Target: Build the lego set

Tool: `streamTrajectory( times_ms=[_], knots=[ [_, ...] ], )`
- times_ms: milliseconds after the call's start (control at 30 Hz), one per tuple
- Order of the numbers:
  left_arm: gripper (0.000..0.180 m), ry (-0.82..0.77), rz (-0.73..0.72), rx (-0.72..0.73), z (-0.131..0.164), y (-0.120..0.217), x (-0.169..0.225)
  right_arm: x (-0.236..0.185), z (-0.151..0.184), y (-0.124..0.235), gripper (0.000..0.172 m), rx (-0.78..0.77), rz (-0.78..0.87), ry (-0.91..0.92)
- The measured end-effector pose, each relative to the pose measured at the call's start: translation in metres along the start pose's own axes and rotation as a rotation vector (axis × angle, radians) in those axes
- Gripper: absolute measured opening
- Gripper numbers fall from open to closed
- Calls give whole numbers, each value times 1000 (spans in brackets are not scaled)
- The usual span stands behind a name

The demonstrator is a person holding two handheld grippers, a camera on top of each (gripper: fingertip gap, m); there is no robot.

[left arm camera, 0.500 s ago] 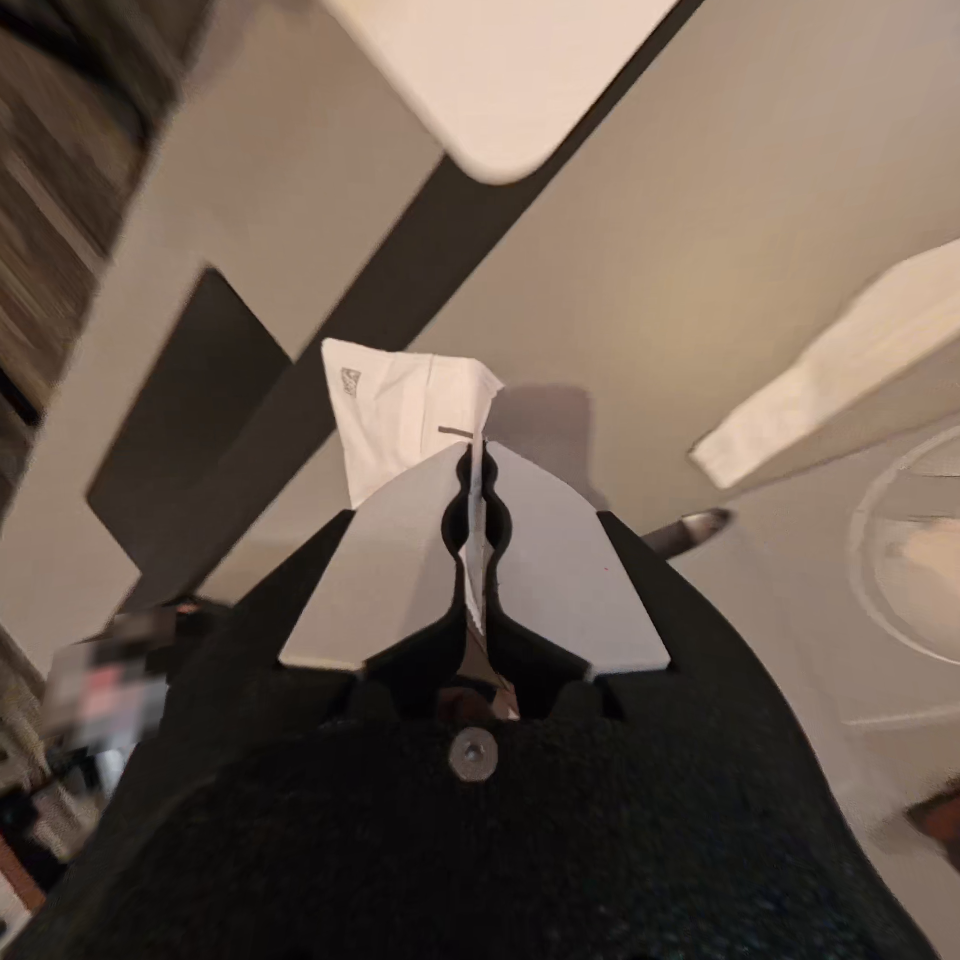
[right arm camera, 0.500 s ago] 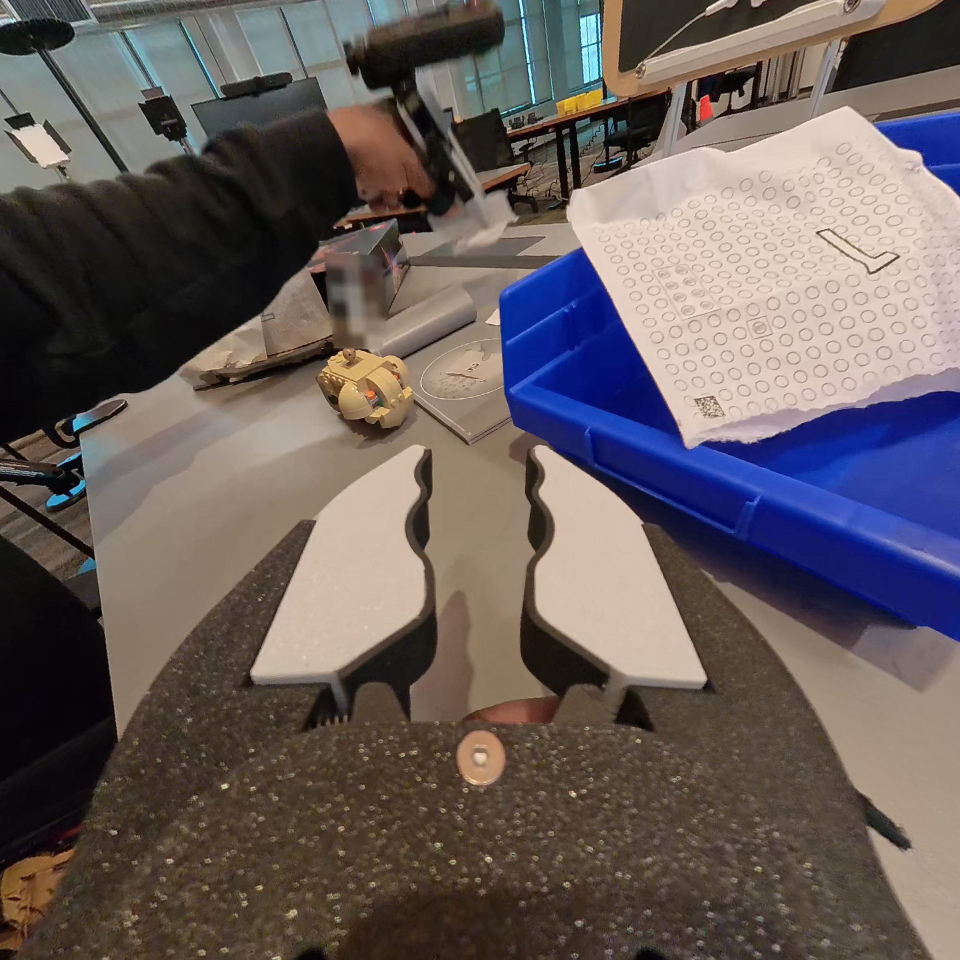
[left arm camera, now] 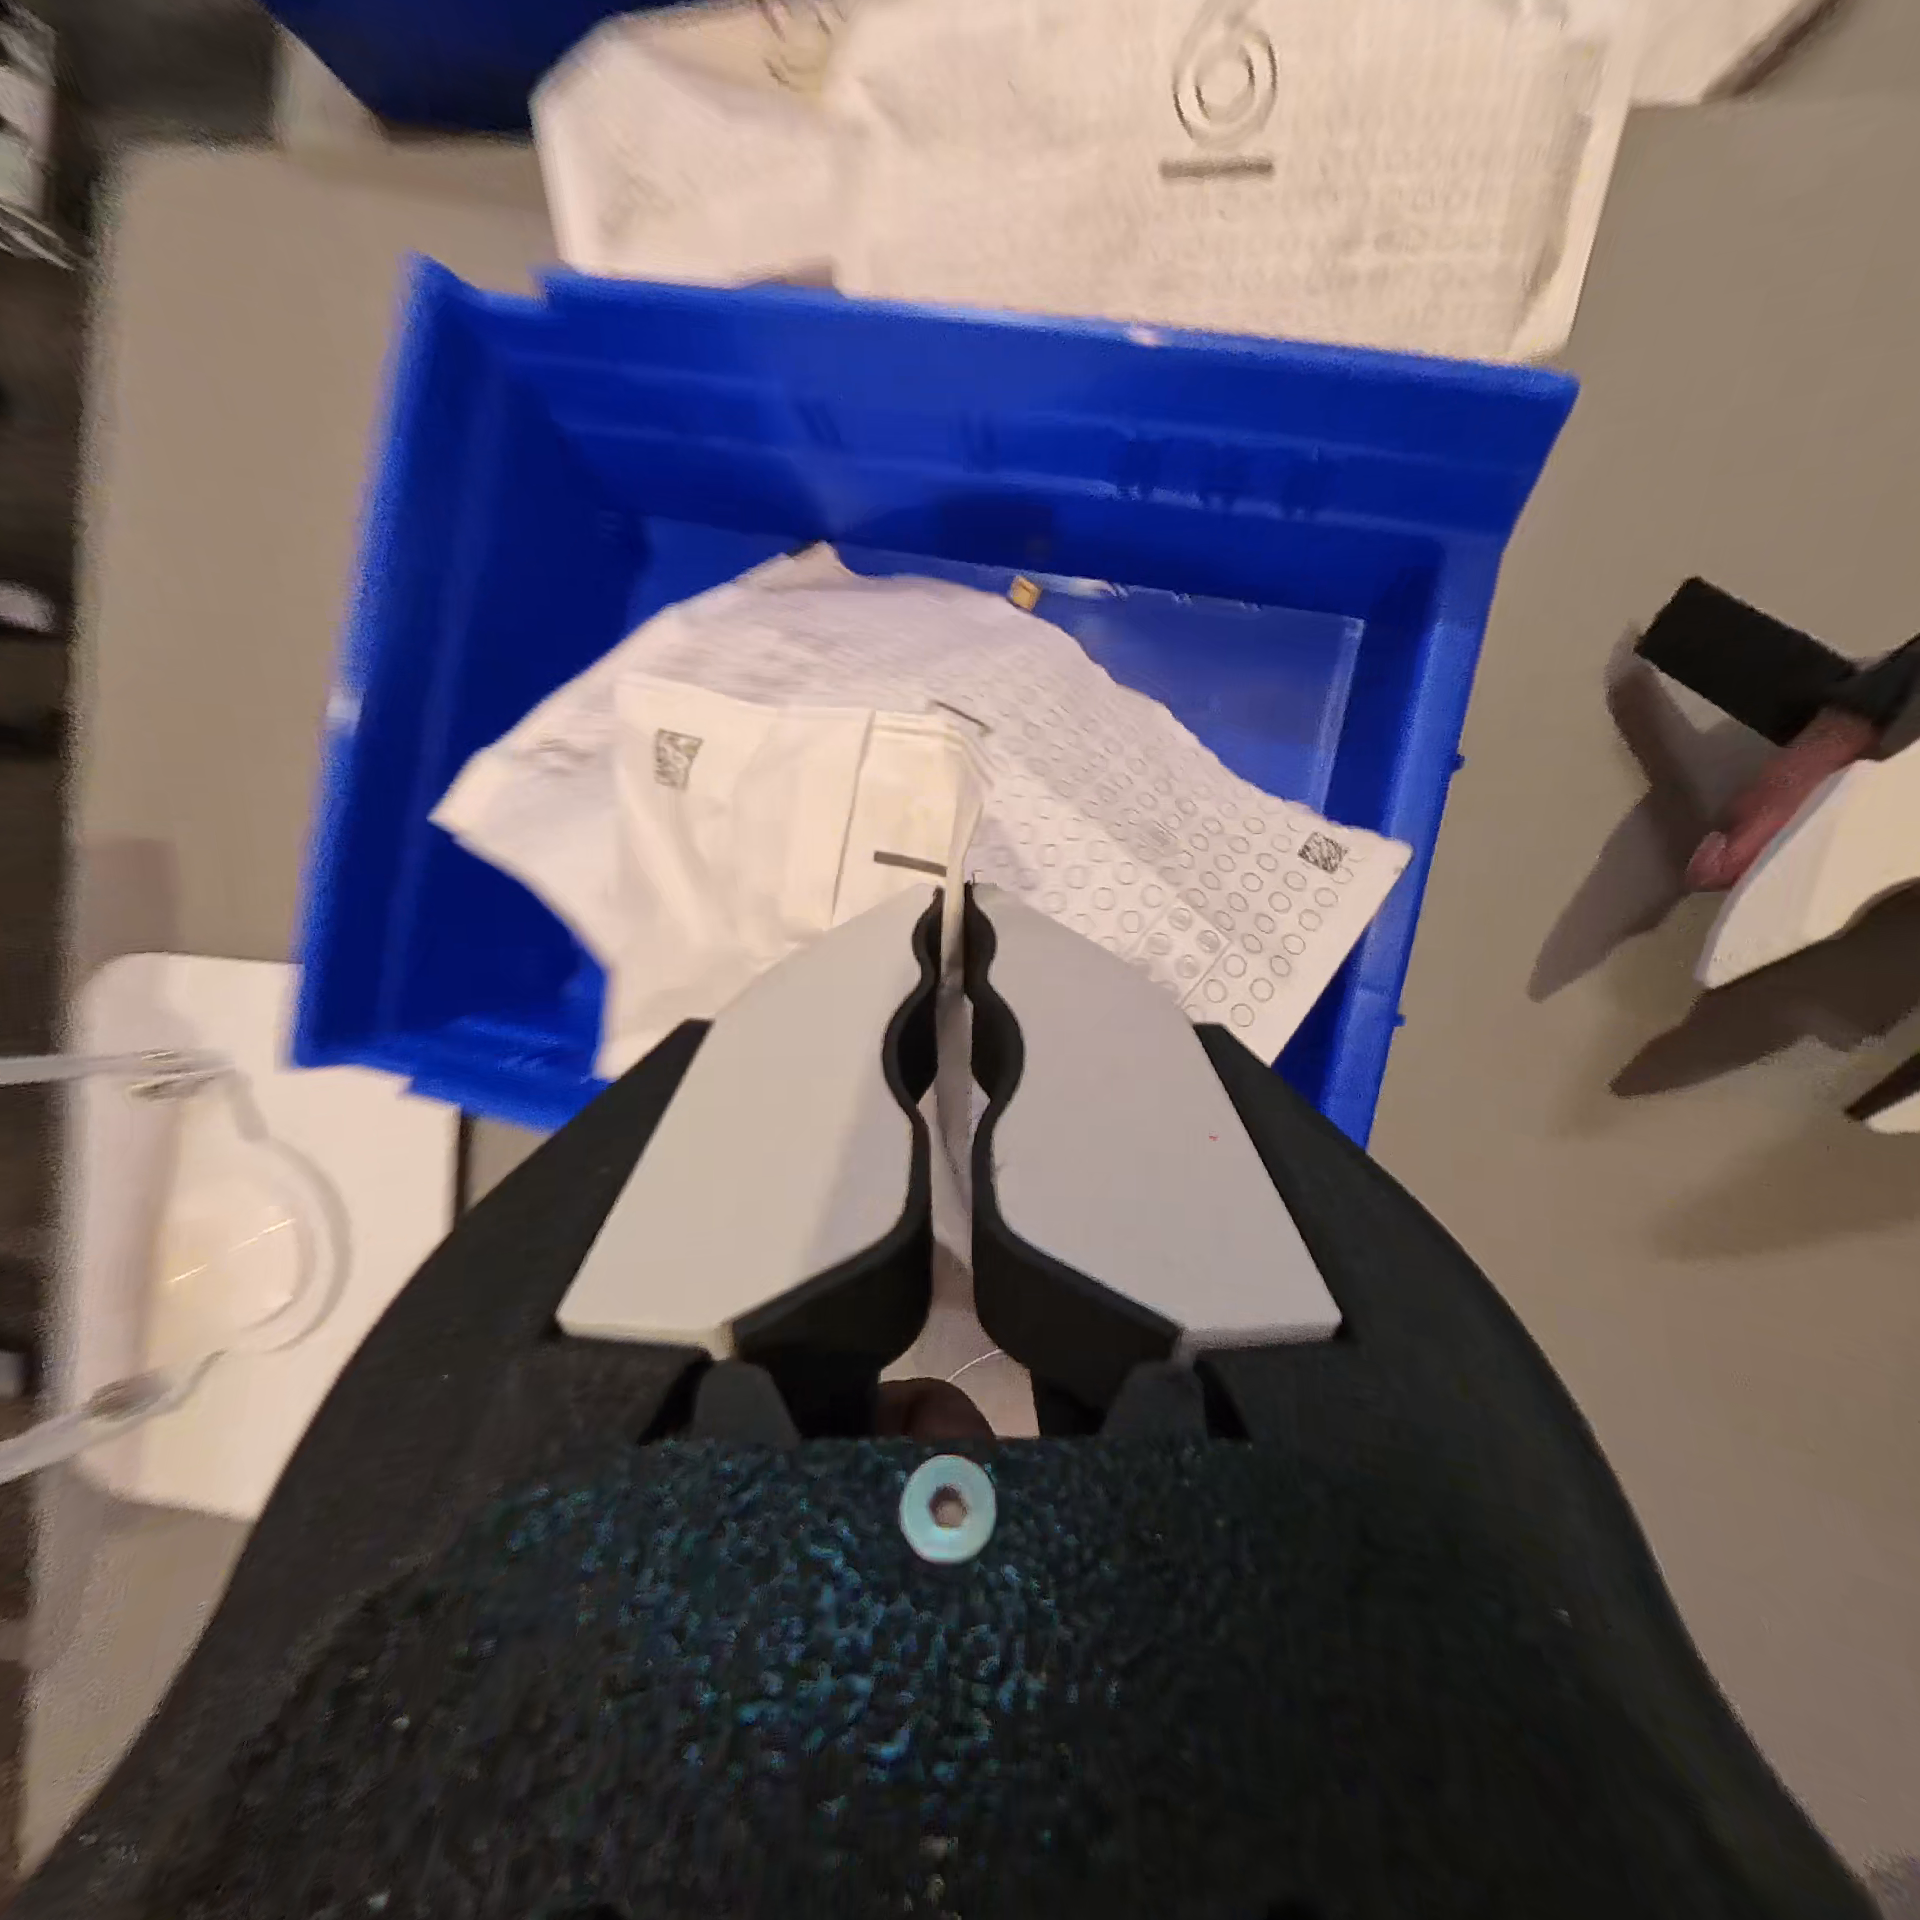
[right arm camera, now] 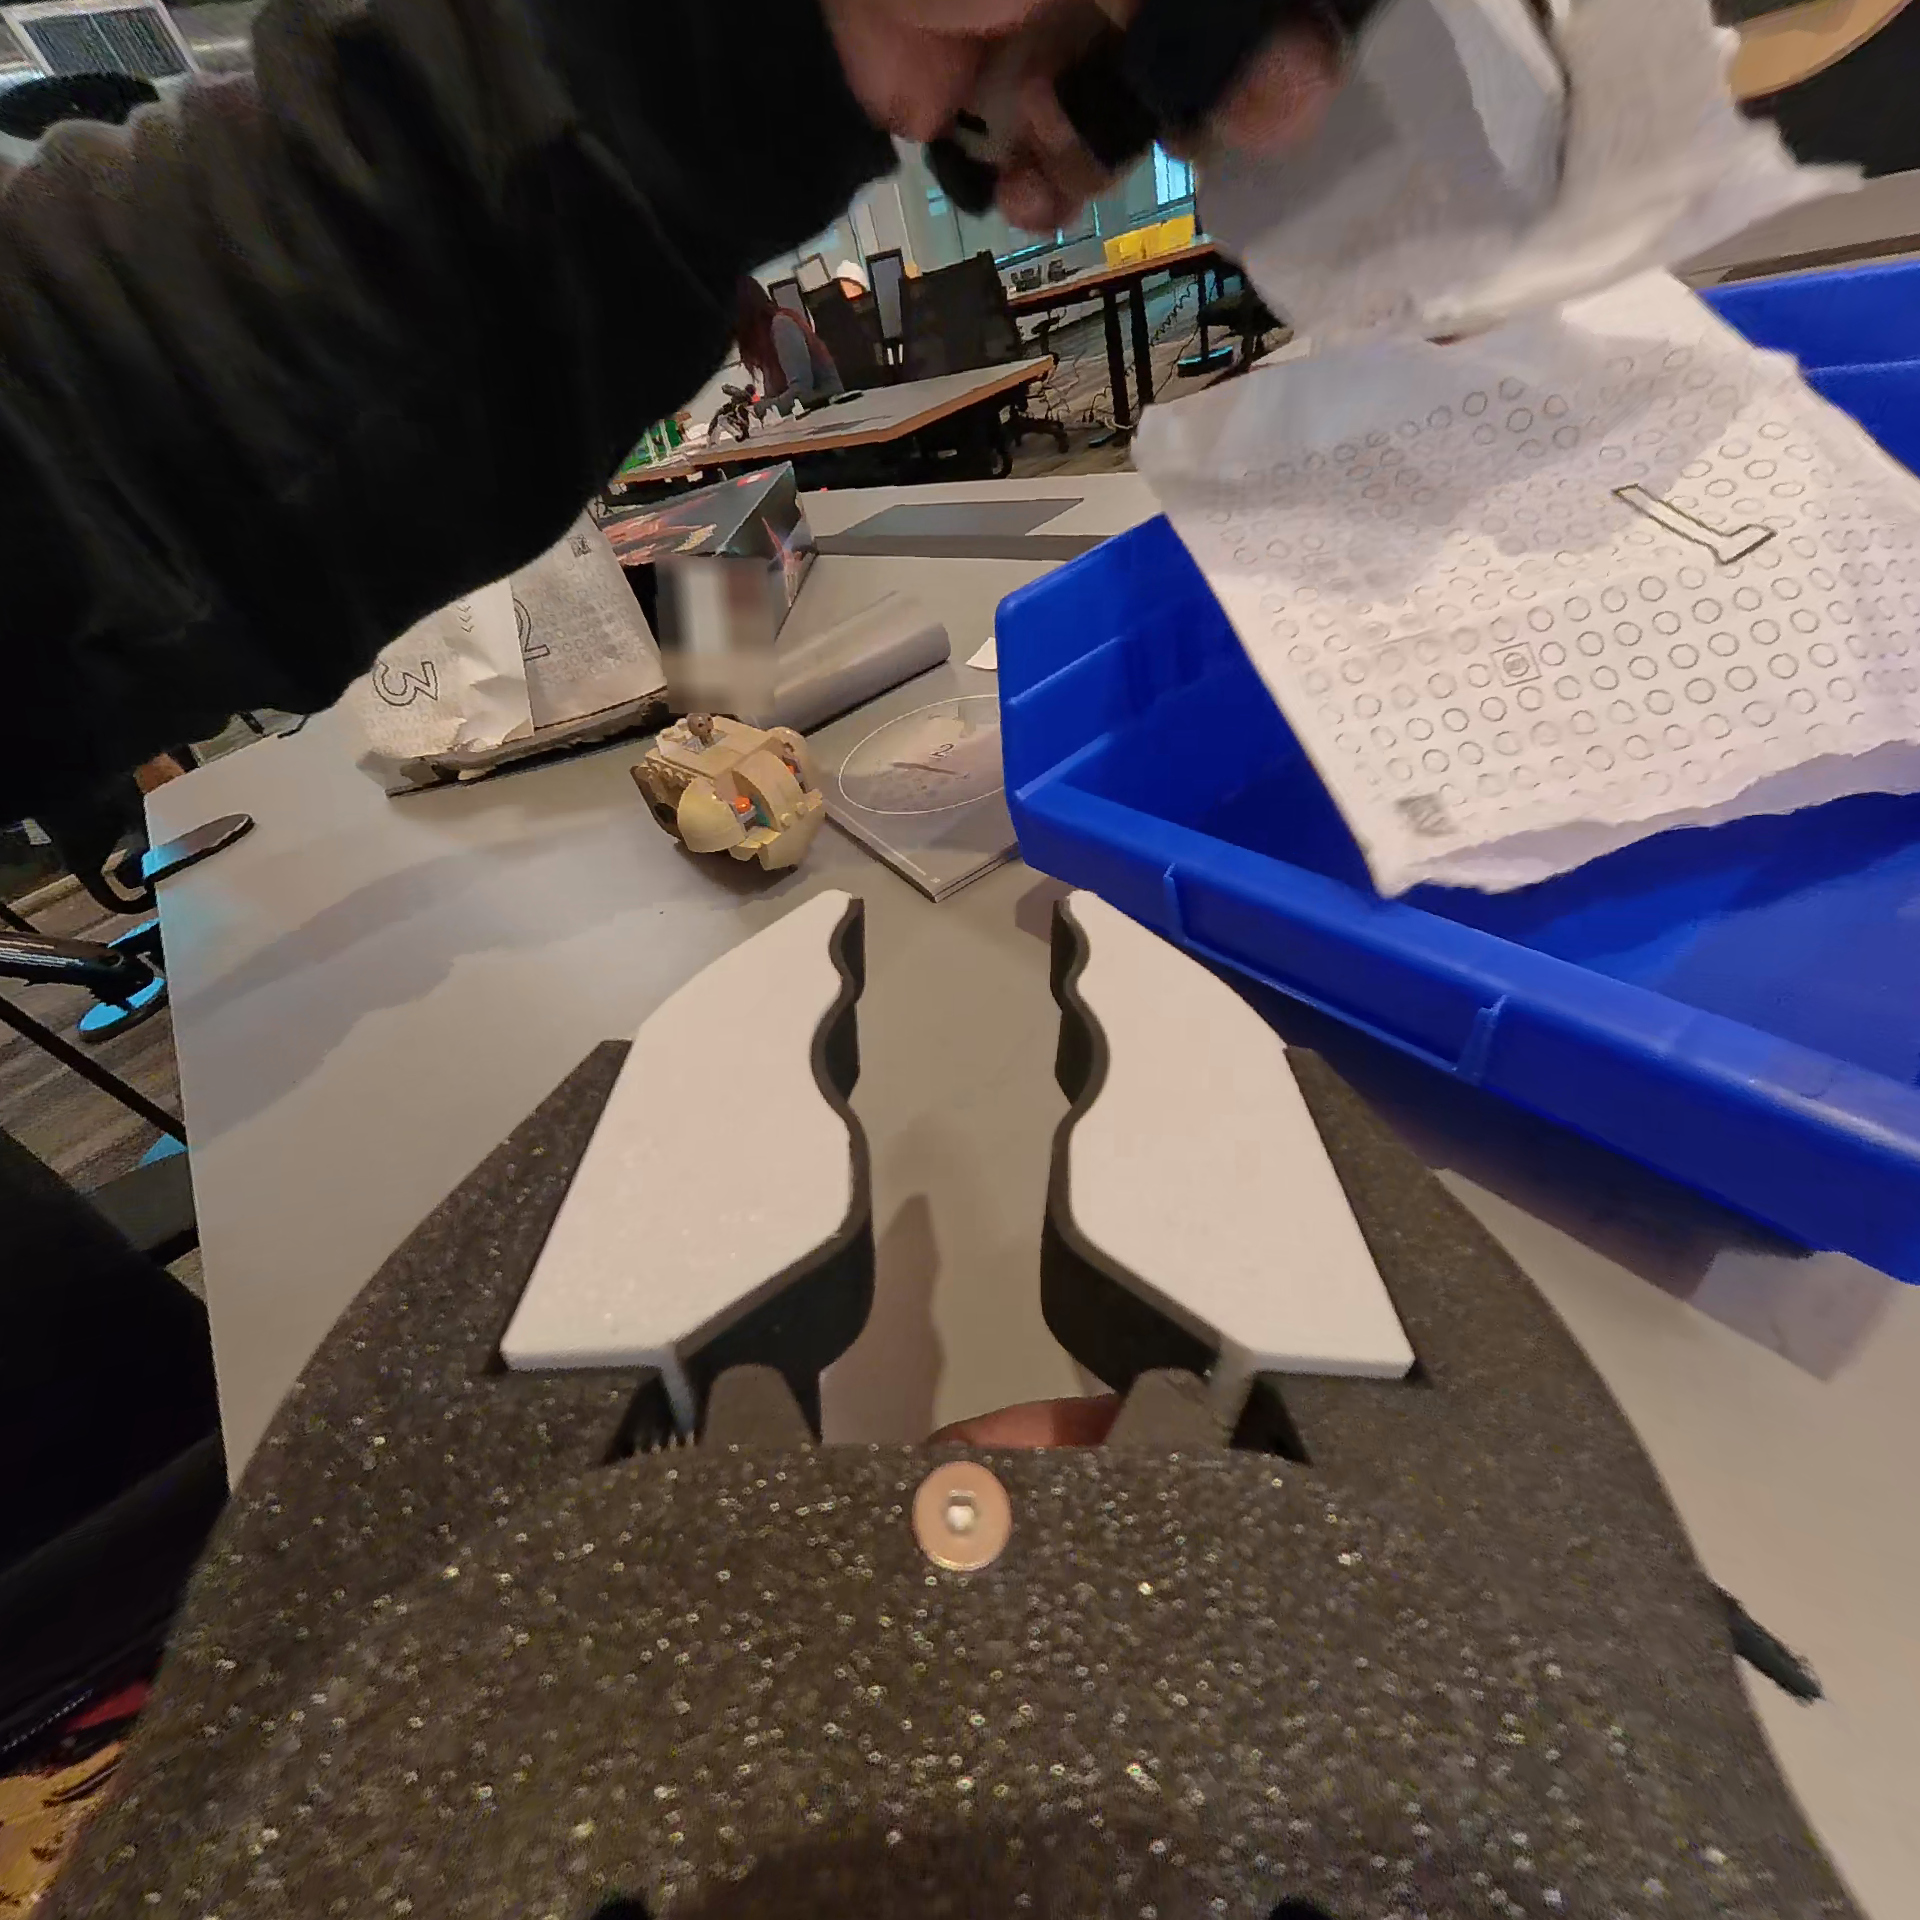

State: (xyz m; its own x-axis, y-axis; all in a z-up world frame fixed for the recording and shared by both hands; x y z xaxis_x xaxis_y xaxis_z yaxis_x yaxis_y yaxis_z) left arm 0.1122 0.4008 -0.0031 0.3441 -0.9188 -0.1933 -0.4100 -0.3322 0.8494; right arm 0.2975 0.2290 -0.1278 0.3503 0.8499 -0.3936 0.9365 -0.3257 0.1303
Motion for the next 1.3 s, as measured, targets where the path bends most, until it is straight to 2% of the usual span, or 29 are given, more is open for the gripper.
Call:
streamTrajectory(
  times_ms=[167,267,333,433,533,733,833,900,1000,1033,1100,1167,1300],
  knots=[
    [1,55,163,-105,1,-61,2,0,0,0,34,0,-6,1],
    [3,71,227,-143,1,-79,5,-1,0,0,34,-2,-10,1],
    [15,68,244,-153,0,-83,7,-1,0,0,34,-4,-14,0],
    [39,68,225,-110,-3,-75,7,-1,0,0,34,-5,-17,-3],
    [61,53,205,2,-3,-56,8,-1,1,0,34,-10,-19,-1],
    [70,94,209,216,12,-7,10,-1,1,-1,34,-16,-19,-1],
    [69,129,144,224,33,16,7,-1,1,-1,34,-19,-18,-5],
    [68,136,57,205,56,36,1,0,1,-1,34,-13,-17,-10],
    [66,125,-150,-4,114,59,-14,0,0,0,34,-10,-17,-15],
    [66,128,-152,-82,136,60,-15,0,0,-1,34,-14,-17,-13],
    [66,182,-45,-168,173,50,-12,0,1,-2,34,-23,-18,-8],
    [66,229,-15,-213,196,32,-10,-1,1,-3,34,-32,-19,-3],
    [64,175,-63,-276,205,-4,-9,0,1,-2,34,-28,-17,-15]
  ],
)
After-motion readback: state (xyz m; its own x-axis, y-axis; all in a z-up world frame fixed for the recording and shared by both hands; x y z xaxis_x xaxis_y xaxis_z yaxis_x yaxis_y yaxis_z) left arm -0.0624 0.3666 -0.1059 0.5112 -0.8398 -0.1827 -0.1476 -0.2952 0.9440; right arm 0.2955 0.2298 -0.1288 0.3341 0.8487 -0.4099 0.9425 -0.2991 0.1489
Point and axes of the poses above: each gripper's, where its closed fingertips meet, y back along the fingers, z out of its underside, x = y × z across the jaws, the point moved 10 cm from there along y, back along the fingers, and after that the axes turned 9 degrees about -y, right-handed, at the moved point
